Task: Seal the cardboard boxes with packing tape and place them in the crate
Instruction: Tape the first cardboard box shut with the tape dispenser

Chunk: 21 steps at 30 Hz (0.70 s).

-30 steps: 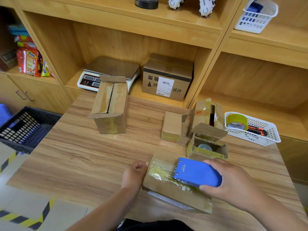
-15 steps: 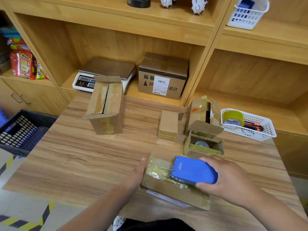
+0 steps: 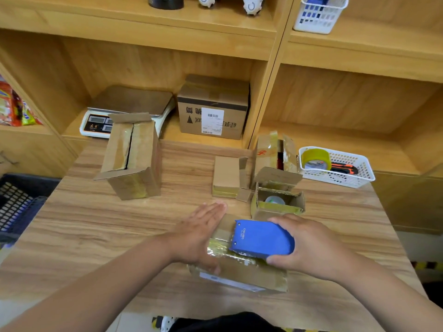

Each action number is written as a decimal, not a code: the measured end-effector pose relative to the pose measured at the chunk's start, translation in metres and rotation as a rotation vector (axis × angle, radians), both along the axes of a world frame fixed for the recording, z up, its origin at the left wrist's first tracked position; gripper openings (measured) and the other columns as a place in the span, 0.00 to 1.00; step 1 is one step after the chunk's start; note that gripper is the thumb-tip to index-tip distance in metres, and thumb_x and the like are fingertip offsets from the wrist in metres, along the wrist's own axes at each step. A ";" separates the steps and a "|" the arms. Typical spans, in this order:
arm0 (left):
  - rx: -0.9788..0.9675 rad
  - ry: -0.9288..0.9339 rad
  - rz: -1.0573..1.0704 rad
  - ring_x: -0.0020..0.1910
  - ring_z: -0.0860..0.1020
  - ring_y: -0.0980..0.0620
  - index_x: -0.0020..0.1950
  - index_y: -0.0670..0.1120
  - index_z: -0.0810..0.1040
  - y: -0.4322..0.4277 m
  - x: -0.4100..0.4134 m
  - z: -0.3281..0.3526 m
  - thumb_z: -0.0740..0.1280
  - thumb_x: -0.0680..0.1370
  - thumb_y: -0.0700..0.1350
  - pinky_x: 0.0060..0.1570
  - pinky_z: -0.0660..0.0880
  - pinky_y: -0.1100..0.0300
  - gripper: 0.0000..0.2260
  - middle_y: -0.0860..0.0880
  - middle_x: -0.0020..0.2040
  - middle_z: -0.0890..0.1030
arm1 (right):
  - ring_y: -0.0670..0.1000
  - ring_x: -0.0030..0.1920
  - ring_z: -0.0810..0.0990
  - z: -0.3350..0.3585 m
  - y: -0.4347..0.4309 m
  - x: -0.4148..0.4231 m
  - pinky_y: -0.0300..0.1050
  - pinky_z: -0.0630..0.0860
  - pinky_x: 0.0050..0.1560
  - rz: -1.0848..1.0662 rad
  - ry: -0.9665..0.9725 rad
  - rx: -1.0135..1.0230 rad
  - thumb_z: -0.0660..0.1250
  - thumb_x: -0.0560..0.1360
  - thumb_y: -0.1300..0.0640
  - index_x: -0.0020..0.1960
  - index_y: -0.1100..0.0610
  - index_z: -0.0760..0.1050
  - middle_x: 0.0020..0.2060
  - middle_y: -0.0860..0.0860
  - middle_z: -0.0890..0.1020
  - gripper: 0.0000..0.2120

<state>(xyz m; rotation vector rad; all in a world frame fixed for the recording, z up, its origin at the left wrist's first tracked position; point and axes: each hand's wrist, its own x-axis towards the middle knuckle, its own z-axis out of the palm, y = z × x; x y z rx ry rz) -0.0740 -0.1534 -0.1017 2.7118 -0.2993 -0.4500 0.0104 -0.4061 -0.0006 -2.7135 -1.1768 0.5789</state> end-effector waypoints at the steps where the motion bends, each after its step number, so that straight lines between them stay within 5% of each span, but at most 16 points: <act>1: 0.004 -0.003 -0.006 0.60 0.19 0.68 0.65 0.56 0.19 0.000 0.001 0.000 0.66 0.58 0.75 0.57 0.21 0.72 0.61 0.59 0.69 0.26 | 0.39 0.57 0.70 0.000 -0.001 0.001 0.34 0.64 0.48 0.010 0.010 -0.010 0.62 0.59 0.25 0.69 0.38 0.61 0.62 0.34 0.70 0.41; 8: 0.032 0.006 -0.003 0.62 0.23 0.70 0.76 0.53 0.35 0.002 0.005 -0.003 0.63 0.56 0.78 0.61 0.23 0.70 0.61 0.58 0.76 0.39 | 0.37 0.52 0.69 0.004 -0.019 0.007 0.32 0.68 0.47 0.044 0.039 0.027 0.66 0.60 0.32 0.65 0.36 0.62 0.55 0.33 0.70 0.35; 15: 0.062 0.046 0.037 0.73 0.33 0.59 0.73 0.58 0.28 0.002 0.008 -0.007 0.61 0.54 0.80 0.70 0.33 0.60 0.61 0.59 0.76 0.36 | 0.33 0.54 0.70 0.022 -0.094 0.023 0.29 0.71 0.47 -0.020 0.104 0.011 0.69 0.59 0.32 0.56 0.26 0.62 0.51 0.28 0.71 0.28; 21: 0.047 0.062 0.063 0.70 0.28 0.60 0.65 0.65 0.21 0.001 0.008 -0.007 0.60 0.52 0.82 0.70 0.34 0.59 0.60 0.67 0.67 0.25 | 0.39 0.50 0.75 0.022 -0.125 0.029 0.36 0.74 0.46 -0.046 0.131 0.031 0.70 0.60 0.37 0.56 0.32 0.67 0.51 0.34 0.75 0.26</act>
